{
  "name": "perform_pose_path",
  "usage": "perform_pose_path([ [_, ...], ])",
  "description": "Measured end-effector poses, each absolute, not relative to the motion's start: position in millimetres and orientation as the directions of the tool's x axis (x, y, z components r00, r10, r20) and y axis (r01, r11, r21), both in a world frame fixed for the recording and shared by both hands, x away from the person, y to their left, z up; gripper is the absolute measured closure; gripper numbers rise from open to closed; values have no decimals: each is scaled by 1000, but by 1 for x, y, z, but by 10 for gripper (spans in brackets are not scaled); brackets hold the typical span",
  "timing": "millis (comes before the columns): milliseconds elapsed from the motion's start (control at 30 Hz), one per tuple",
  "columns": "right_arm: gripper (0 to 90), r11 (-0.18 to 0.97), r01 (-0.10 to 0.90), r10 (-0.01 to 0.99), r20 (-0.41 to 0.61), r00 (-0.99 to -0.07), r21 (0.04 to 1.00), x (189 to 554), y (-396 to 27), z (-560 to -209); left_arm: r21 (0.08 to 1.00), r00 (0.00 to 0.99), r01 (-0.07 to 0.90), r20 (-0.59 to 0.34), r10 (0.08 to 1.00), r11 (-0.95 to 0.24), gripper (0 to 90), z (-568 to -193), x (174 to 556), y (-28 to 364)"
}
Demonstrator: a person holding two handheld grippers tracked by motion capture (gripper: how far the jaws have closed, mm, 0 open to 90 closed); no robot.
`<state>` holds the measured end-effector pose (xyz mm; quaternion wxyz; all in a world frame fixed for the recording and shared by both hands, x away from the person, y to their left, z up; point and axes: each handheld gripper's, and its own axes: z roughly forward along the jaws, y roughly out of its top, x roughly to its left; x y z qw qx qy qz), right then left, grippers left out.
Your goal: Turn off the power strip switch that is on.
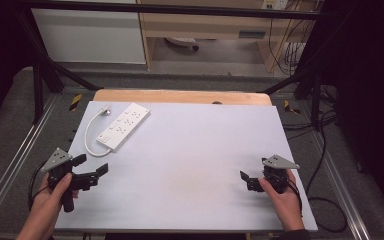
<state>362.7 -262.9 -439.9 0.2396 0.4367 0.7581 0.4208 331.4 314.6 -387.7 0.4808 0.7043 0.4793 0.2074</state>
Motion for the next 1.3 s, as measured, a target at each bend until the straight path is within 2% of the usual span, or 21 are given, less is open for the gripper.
perform_pose_path([
  [467,31,265,461,864,4,-504,847,363,-264,-440,847,475,516,-163,865,-124,71,-416,326,302],
  [900,30,272,471,864,3,-504,839,364,-264,-443,867,510,480,-150,847,-136,75,-435,323,281],
  [1167,30,267,490,870,11,-493,830,365,-264,-444,849,573,472,-90,815,-238,70,-444,323,255],
  [1300,25,262,526,885,16,-465,809,369,-266,-449,860,541,473,-114,834,-189,72,-440,328,261],
])
